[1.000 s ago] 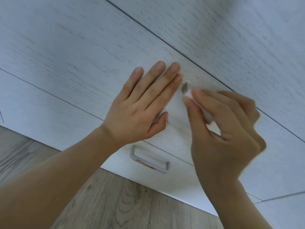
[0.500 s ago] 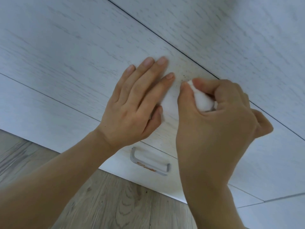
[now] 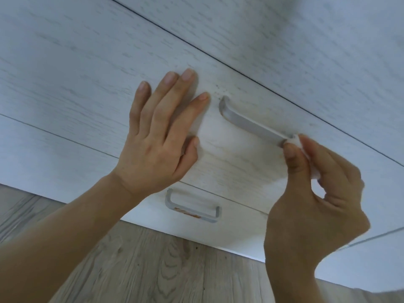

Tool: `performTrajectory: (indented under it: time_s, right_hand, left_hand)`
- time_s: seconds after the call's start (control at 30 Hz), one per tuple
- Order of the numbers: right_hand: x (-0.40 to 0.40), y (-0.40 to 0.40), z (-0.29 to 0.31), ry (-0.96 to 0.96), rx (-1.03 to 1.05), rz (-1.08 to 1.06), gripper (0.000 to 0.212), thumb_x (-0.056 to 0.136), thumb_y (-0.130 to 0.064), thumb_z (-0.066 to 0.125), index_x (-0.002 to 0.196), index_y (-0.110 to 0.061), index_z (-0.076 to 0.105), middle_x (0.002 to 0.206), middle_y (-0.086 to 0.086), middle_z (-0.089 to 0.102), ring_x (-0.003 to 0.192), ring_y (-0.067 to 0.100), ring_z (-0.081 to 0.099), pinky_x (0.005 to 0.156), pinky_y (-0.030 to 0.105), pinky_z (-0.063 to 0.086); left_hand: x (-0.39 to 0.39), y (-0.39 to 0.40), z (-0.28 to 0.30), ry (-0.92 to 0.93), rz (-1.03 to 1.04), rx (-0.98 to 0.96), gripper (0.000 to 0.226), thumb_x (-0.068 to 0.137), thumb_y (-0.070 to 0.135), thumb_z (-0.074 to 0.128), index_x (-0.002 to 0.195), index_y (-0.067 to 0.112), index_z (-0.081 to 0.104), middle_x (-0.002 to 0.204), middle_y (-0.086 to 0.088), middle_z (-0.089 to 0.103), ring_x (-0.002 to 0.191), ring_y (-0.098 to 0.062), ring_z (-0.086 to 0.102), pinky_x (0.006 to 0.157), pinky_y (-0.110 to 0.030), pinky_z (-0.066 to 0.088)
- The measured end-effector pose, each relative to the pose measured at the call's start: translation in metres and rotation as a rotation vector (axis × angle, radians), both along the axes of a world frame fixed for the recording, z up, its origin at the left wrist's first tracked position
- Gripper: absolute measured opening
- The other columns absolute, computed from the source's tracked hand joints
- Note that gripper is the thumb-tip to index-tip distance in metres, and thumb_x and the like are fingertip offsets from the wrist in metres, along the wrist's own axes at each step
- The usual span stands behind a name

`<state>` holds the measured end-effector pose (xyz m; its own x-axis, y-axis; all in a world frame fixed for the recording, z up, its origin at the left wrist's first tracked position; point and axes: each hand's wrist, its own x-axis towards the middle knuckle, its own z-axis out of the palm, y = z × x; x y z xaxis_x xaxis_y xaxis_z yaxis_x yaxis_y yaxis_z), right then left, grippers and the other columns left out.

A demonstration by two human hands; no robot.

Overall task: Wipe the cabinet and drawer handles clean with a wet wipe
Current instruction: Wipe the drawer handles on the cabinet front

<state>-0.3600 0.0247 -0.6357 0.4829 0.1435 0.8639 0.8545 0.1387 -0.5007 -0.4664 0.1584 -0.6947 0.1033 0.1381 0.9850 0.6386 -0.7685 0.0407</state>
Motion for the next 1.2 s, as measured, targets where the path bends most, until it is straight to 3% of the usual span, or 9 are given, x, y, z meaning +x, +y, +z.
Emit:
performTrajectory:
  time_s: [0.13,0.27,0.33,0.43,0.53,0.67,0.8,0.97,1.2]
  right_hand:
    - [0.006,-0.004,0.008,0.500,0.106,0.212,0.011,0.083,-0.022,0.070,0.093,-0.021,0.074,0.078,-0.008,0.071,0.084,0.007,0.067,0.080,0.016,0.052]
    - [0.004,-0.002,0.011,0.721,0.089,0.411,0.023,0.082,-0.023,0.067,0.099,-0.009,0.073,0.073,-0.003,0.073,0.093,0.015,0.069,0.092,0.031,0.053]
    - [0.002,-0.004,0.011,0.789,0.114,0.489,0.030,0.078,-0.027,0.067,0.100,-0.008,0.073,0.076,0.001,0.072,0.089,0.016,0.069,0.091,0.030,0.054]
    - [-0.002,-0.009,0.008,0.794,0.122,0.475,0.025,0.076,-0.026,0.070,0.097,-0.013,0.075,0.088,0.002,0.075,0.092,0.015,0.070,0.087,0.024,0.054]
    - [-0.007,-0.019,-0.001,0.750,0.074,0.454,0.013,0.077,-0.022,0.073,0.089,-0.021,0.076,0.081,-0.008,0.075,0.086,0.005,0.070,0.079,0.015,0.053]
    - [-0.002,-0.036,-0.027,0.807,0.002,0.392,0.014,0.074,-0.025,0.074,0.088,-0.022,0.076,0.077,-0.007,0.075,0.080,0.005,0.070,0.073,0.015,0.054]
    - [0.007,-0.053,-0.067,0.843,-0.130,0.250,0.009,0.076,-0.028,0.074,0.084,-0.031,0.076,0.074,-0.013,0.073,0.067,0.001,0.064,0.058,0.007,0.048]
    - [0.009,-0.053,-0.107,0.915,-0.223,0.252,0.013,0.080,-0.023,0.072,0.092,-0.029,0.074,0.085,-0.010,0.075,0.081,0.003,0.069,0.070,0.005,0.048]
    - [0.004,-0.031,-0.123,0.870,-0.275,0.363,0.016,0.080,-0.017,0.073,0.095,-0.024,0.075,0.080,-0.006,0.073,0.075,0.000,0.066,0.072,0.007,0.049]
  left_hand:
    - [0.002,-0.002,0.002,0.035,-0.010,-0.004,0.054,0.089,0.019,0.048,0.139,0.003,0.033,0.144,-0.019,0.023,0.136,-0.034,0.020,0.116,-0.046,0.009]
    - [0.004,-0.003,0.003,0.058,0.003,-0.006,0.055,0.091,0.018,0.046,0.140,-0.001,0.032,0.144,-0.022,0.025,0.134,-0.040,0.022,0.116,-0.045,0.003]
    - [0.004,-0.004,0.002,0.065,0.003,-0.007,0.055,0.092,0.019,0.046,0.140,-0.002,0.031,0.144,-0.025,0.029,0.133,-0.043,0.022,0.116,-0.046,0.003]
    - [0.004,-0.004,0.000,0.080,0.000,0.000,0.057,0.092,0.020,0.046,0.142,-0.002,0.029,0.145,-0.024,0.026,0.133,-0.044,0.021,0.116,-0.046,0.002]
    - [0.001,-0.006,-0.010,0.117,-0.029,-0.008,0.057,0.094,0.023,0.042,0.143,-0.001,0.026,0.146,-0.024,0.024,0.137,-0.041,0.017,0.116,-0.045,0.001]
    - [-0.019,-0.009,-0.039,0.218,-0.112,-0.056,0.058,0.098,0.035,0.030,0.145,0.001,0.023,0.147,-0.022,0.021,0.146,-0.020,0.003,0.117,-0.045,0.004]
    - [-0.038,-0.016,-0.085,0.302,-0.192,-0.135,0.064,0.099,0.041,0.028,0.150,0.007,0.010,0.158,-0.012,0.003,0.146,-0.021,0.001,0.118,-0.045,0.004]
    - [-0.042,-0.020,-0.131,0.391,-0.184,-0.175,0.075,0.098,0.049,0.034,0.150,0.007,0.000,0.159,-0.005,-0.007,0.146,-0.024,-0.001,0.117,-0.049,0.007]
    - [-0.032,-0.013,-0.158,0.415,-0.051,-0.226,0.089,0.094,0.059,0.037,0.149,0.005,-0.006,0.157,-0.005,-0.017,0.145,-0.022,-0.013,0.117,-0.047,-0.004]
